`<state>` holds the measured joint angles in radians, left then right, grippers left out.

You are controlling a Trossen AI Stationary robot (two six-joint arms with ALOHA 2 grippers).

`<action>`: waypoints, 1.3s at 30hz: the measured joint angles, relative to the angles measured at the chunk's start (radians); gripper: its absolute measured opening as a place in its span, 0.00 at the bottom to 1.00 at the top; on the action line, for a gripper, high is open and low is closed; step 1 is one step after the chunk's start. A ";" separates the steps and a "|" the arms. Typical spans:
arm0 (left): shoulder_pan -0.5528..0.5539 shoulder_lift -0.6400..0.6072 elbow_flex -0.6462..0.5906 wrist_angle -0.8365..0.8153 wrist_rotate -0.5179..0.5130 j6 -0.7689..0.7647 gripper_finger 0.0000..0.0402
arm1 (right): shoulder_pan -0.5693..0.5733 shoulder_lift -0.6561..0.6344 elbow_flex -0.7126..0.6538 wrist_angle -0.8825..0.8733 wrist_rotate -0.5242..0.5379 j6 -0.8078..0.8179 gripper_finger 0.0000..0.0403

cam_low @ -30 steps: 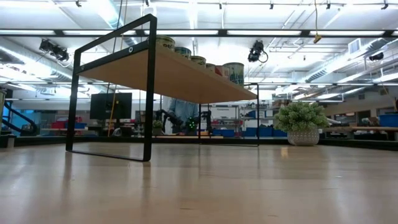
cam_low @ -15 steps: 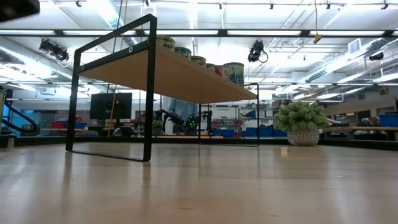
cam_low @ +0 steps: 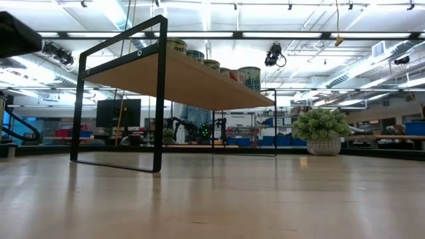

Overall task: Pick and place cans onto a shelf
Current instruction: Put the canned peas on the shelf

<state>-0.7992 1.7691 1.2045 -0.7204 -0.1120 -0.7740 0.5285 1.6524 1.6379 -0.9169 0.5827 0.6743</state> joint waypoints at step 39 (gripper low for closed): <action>0.028 0.097 -0.001 0.267 -0.170 0.168 0.69 | 0.000 0.000 0.000 -0.003 -0.035 0.030 0.92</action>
<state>-0.7715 1.8664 1.2034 -0.4538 -0.2821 -0.6064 0.5289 1.6520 1.6379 -0.9194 0.5472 0.7040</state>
